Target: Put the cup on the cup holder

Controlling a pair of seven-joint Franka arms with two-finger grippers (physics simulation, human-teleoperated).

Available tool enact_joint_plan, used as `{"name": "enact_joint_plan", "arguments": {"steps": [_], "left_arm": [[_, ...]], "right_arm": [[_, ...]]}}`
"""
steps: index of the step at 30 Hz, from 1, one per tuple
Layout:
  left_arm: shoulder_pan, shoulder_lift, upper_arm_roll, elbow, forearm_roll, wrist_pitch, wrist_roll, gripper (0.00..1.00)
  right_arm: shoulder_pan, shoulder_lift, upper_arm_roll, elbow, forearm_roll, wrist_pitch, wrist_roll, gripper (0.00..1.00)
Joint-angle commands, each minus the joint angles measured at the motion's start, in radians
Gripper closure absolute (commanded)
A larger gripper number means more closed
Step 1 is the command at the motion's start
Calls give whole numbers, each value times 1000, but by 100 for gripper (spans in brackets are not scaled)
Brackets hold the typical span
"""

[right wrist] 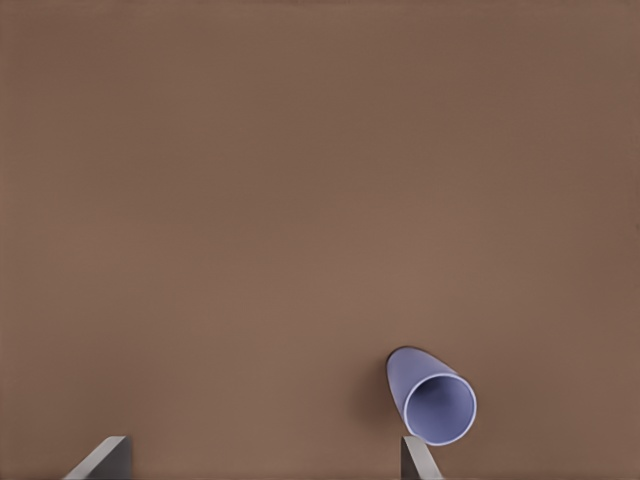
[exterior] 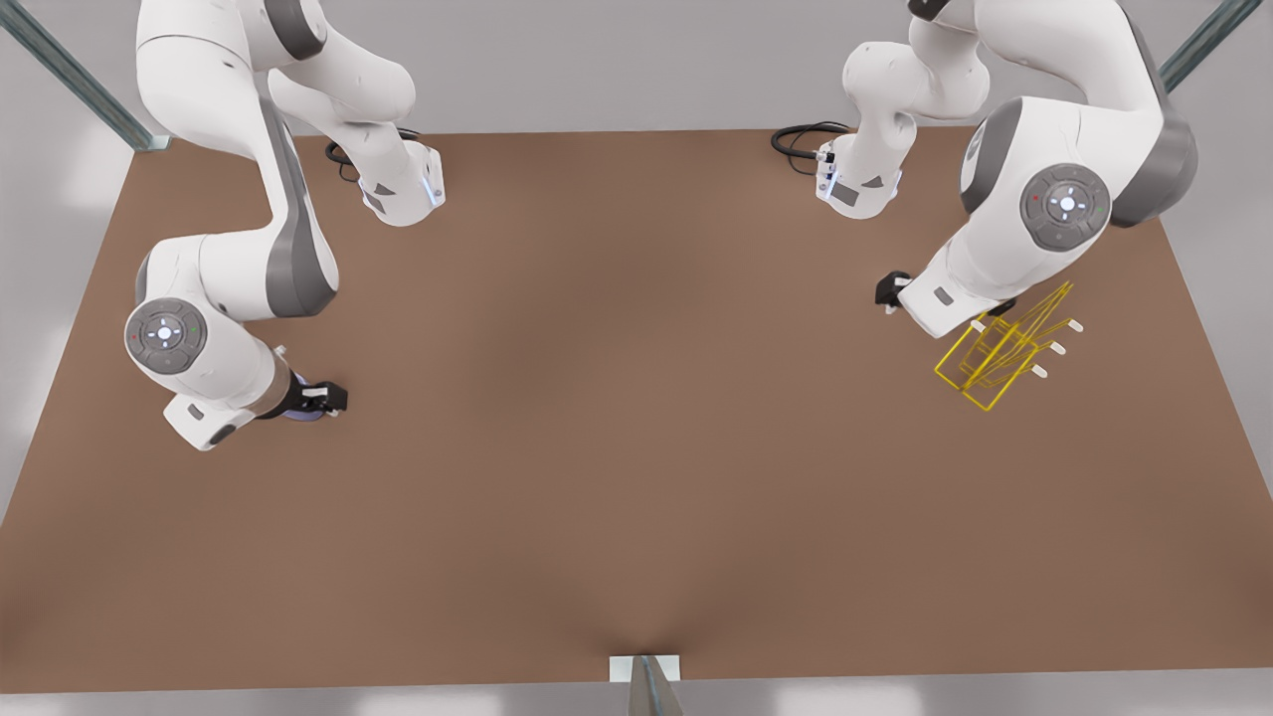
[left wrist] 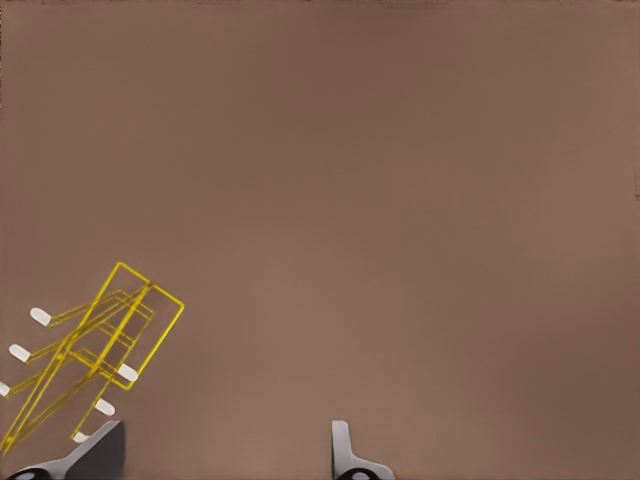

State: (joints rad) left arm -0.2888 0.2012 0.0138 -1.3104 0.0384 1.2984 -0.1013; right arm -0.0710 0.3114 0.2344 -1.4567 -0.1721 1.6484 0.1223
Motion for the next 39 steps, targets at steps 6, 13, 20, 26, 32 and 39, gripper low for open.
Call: {"name": "enact_joint_plan", "arguments": {"steps": [6,13,20,26,32,39], "left_arm": [[-4,12,-2,0,6,35,-12,0],[-6,20,-2,0,9,35,-11,0],[-13,20,-2,0,9,29,-12,0],[-13,24,-2,0,9,29,-12,0],[-13,24,-2,0,9,29,-12,0],[-13,27,0,0,9,30,-12,0]], "right_arm": [[-107,178,-4,1,-10,59,-1,0],[-249,166,49,-191,-3,231,-89,0],[-559,-80,313,-603,-33,629,-236,0],[-599,-78,312,-659,-36,771,-334,0],[-599,-87,318,-722,-35,771,-331,0],[-595,-97,321,-755,-29,758,-316,0]]}}
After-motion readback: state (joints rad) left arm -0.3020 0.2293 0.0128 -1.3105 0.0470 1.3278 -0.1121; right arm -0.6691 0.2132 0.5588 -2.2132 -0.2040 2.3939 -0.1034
